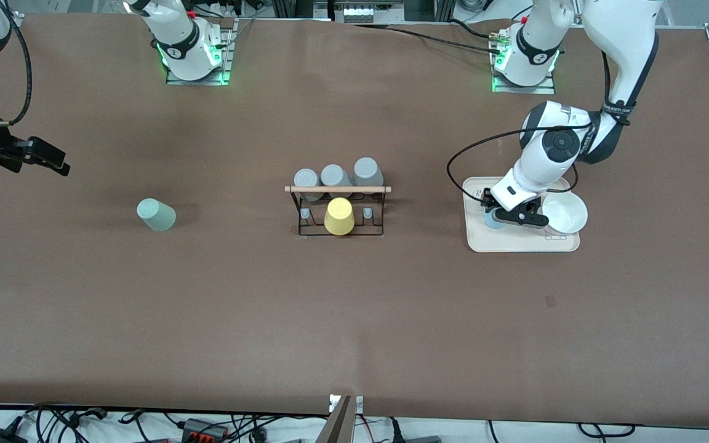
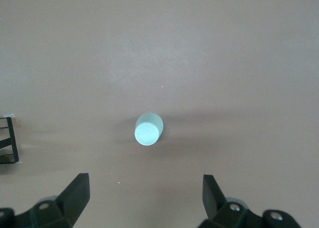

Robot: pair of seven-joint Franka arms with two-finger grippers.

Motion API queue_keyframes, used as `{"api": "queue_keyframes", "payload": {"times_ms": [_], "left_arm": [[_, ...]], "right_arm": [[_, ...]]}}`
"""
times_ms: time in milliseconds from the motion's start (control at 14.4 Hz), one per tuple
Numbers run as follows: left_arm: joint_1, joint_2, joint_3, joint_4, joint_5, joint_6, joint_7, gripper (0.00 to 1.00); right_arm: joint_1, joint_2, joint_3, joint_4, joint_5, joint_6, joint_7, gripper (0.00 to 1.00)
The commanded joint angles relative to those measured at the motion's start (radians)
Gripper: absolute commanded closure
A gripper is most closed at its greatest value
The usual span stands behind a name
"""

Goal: Hang scattered cups on rack with three cups
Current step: 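Close the left gripper on the blue cup and lift it, then carry the blue cup with the left gripper to the rack beside the yellow cup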

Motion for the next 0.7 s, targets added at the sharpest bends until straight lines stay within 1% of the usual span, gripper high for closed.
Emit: {"api": "queue_keyframes", "payload": {"times_ms": [0,70,139,209,348,417,557,626], "left_arm": [[0.012,-0.043,-0.002,-0.006,0.034,-0.025,-0.011,0.65],[0.014,-0.063,0.000,-0.003,0.036,-0.040,-0.010,0.71],[0.011,-0.081,0.000,0.011,0.036,-0.074,-0.016,0.72],[0.012,-0.089,-0.002,0.048,0.037,-0.138,-0.008,0.76],[0.012,-0.095,-0.002,0.173,0.037,-0.308,0.019,0.77],[0.012,-0.095,-0.003,0.250,0.036,-0.389,0.018,0.77],[-0.002,-0.085,-0.003,0.412,0.034,-0.595,0.019,0.77],[-0.006,-0.071,-0.009,0.475,0.024,-0.647,0.009,0.77]], "right_arm": [[0.001,0.008,0.001,0.021,-0.008,-0.019,-0.012,0.00],[0.002,0.008,0.001,0.023,-0.008,-0.019,-0.012,0.00],[0.002,0.008,0.003,0.023,-0.008,-0.019,-0.012,0.00],[0.004,0.006,0.003,0.023,-0.008,-0.019,-0.012,0.00],[0.004,0.008,0.003,0.027,-0.008,-0.019,-0.012,0.00],[0.004,0.009,0.003,0.035,-0.008,-0.019,-0.015,0.00],[0.004,0.009,0.003,0.037,-0.008,-0.019,-0.015,0.00],[0.004,0.009,0.003,0.037,-0.008,-0.019,-0.014,0.00]]}}
